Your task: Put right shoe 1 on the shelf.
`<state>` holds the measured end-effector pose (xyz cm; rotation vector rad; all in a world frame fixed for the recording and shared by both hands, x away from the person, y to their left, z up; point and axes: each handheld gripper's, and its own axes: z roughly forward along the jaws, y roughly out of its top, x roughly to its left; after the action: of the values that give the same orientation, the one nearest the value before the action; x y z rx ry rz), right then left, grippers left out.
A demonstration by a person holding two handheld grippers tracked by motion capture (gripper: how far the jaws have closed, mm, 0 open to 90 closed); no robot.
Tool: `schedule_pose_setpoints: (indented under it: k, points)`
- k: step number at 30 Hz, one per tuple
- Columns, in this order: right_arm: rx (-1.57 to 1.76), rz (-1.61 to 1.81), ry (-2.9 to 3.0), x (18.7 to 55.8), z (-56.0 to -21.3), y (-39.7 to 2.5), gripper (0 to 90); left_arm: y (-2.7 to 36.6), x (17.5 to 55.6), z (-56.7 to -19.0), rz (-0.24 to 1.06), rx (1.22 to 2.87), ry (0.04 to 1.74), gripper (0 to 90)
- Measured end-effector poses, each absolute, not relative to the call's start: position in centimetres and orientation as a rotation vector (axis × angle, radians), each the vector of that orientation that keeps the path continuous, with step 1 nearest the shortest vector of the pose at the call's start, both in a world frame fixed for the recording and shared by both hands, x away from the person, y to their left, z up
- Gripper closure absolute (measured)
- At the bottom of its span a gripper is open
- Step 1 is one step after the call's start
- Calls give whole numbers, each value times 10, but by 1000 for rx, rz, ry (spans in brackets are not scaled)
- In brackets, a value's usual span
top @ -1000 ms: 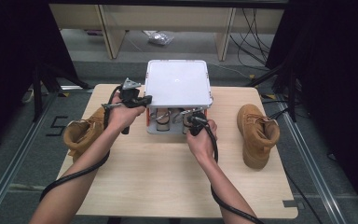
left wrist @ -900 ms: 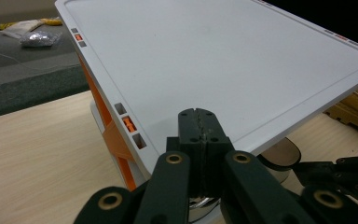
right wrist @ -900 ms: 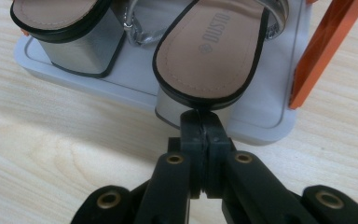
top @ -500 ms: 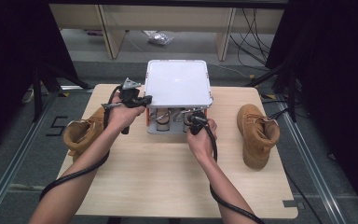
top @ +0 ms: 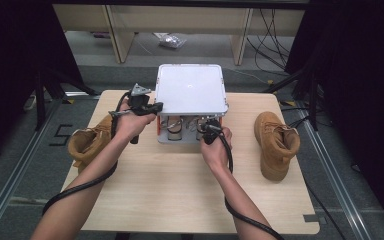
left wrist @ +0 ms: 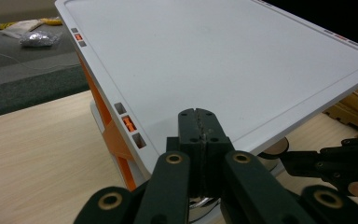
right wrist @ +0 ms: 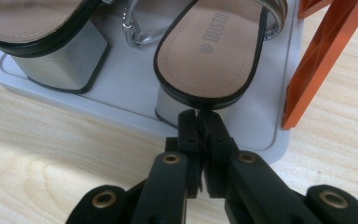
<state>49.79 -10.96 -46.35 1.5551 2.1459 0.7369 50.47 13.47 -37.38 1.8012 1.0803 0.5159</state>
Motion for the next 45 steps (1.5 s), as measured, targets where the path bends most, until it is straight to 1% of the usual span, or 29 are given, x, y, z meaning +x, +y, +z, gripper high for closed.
schedule_pose_setpoints:
  k: [7,11,14,18,22,23,28,29,31,33,38,41,45]
  points:
    - [1555,735,2131,499,-465,-109,871,135,505,-374,517,1801,1082,895]
    - [1520,733,2140,499,-466,-110,850,134,504,-374,519,1802,1083,895]
    - [1515,748,2153,499,-465,-110,793,135,504,-374,520,1812,1079,895]
    - [1483,766,2155,495,-464,-111,764,136,504,-374,520,1810,1079,895]
    - [1496,826,2146,484,-455,-115,720,136,504,-374,519,1804,1083,895]
    - [1489,842,2143,481,-453,-117,711,135,504,-375,513,1782,1087,895]
    - [1457,893,2148,461,-447,-133,655,136,504,-374,514,1794,1083,886]
    - [1475,909,2148,451,-445,-141,632,136,504,-373,508,1799,1091,871]
    - [1464,922,2153,447,-446,-146,621,137,503,-372,500,1803,1100,861]
    - [1474,930,2153,438,-447,-152,605,140,502,-370,490,1786,1099,828]
    - [1480,950,2146,421,-450,-168,574,156,495,-363,518,1761,1111,720]
    - [1493,968,2127,414,-454,-175,556,166,489,-361,543,1753,1124,623]
    - [1491,1004,2114,406,-457,-181,543,181,481,-357,564,1741,1147,550]
